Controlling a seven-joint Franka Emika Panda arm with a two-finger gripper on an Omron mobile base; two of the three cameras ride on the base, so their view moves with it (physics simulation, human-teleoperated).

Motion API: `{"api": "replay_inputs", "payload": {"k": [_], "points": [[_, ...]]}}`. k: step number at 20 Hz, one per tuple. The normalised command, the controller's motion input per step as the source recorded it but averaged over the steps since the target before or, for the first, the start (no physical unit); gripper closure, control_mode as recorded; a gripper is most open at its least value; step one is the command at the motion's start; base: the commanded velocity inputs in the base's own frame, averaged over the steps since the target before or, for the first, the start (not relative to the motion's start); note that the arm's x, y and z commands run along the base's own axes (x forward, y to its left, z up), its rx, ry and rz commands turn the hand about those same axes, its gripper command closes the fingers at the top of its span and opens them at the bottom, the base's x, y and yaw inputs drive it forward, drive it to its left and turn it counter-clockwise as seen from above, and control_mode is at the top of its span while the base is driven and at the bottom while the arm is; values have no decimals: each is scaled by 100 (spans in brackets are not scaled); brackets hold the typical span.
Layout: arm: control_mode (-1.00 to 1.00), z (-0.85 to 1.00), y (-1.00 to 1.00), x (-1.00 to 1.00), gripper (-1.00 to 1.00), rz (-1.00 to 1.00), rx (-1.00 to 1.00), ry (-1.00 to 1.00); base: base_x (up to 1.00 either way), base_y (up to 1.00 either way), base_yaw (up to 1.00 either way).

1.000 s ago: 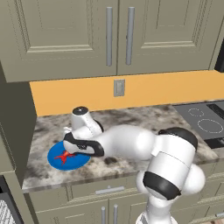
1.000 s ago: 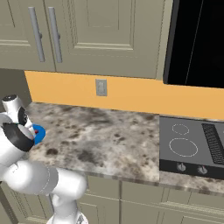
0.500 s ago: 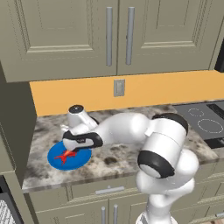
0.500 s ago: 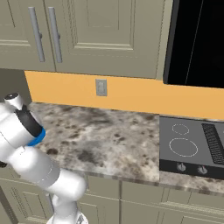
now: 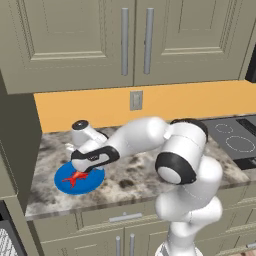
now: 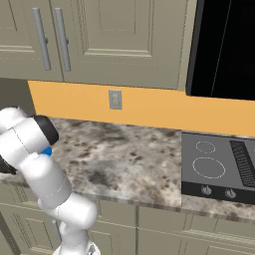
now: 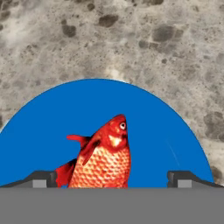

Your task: Place the fish on the top rack of the oven, and slide the tray back inside. Close the oven door.

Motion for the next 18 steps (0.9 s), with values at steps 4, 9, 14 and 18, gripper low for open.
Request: {"api": "replay_inputs", "payload": {"k": [4, 9, 14, 18], "points": [[-100, -12, 0, 1, -100, 0, -1, 0, 0, 0, 0], [-100, -14, -3, 0, -100, -1, 0, 0, 0, 0, 0], [-100, -14, -8, 0, -100, 0, 0, 0, 0, 0, 0], [-100, -15, -8, 0, -100, 0, 0, 0, 0, 0, 0]]}}
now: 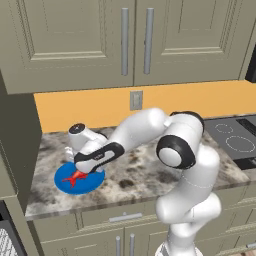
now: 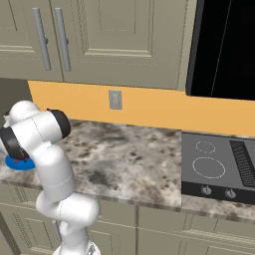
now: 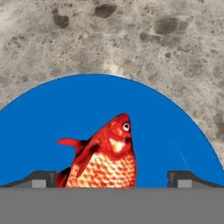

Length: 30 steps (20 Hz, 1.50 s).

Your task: Place the fish on the top rack of the oven, and slide the tray back inside. Close the oven door.

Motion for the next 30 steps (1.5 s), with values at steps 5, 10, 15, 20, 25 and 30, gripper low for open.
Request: {"api": "replay_inputs", "payload": {"k": [5, 10, 15, 20, 25, 30], "points": [[-100, -15, -8, 2, -100, 0, 0, -1, 0, 0, 0], [-100, -19, 0, 16, -100, -2, 0, -7, 0, 0, 0], [-100, -28, 0, 12, -100, -1, 0, -11, 0, 0, 0], [-100, -22, 0, 21, -100, -3, 0, -6, 0, 0, 0], [-100, -2, 0, 9, 100, -4, 0, 0, 0, 0, 0], [-100, 6, -4, -13, 100, -1, 0, 0, 0, 0, 0]]}}
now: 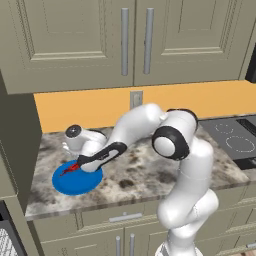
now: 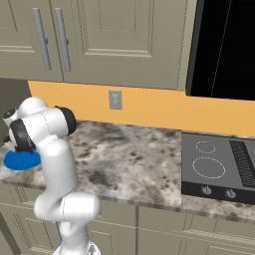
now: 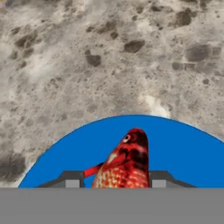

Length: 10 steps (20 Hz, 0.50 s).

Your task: Place the fish on the top rack of the oven, and slide the tray back inside. Close the oven door.

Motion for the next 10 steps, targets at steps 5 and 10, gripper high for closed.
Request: {"api": "replay_inputs", "payload": {"k": [5, 10], "points": [[-100, 33, -23, -47, 100, 0, 0, -2, 0, 0, 0], [-100, 44, -52, -73, 100, 0, 2, -11, 0, 0, 0]]}}
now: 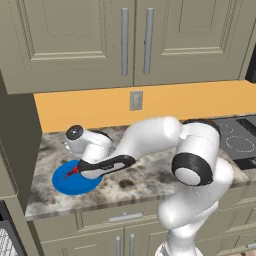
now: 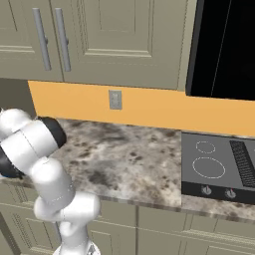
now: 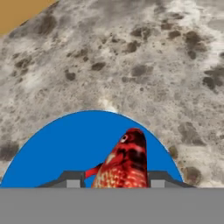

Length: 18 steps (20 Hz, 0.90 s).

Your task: Place the fish on the top rack of the oven, and slide the tray back inside. Close the oven door.

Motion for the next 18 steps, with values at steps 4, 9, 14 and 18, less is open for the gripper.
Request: {"api": "replay_inputs", "payload": {"k": [4, 9, 14, 18], "points": [[-100, 41, -72, -72, 100, 0, 3, -12, 0, 0, 0], [-100, 54, -84, -55, 100, 0, 6, -8, 0, 0, 0], [-100, 64, -76, -39, 100, 0, 13, 0, 0, 0, 0], [-100, 54, -74, -39, 100, 0, 8, 2, 0, 0, 0]]}}
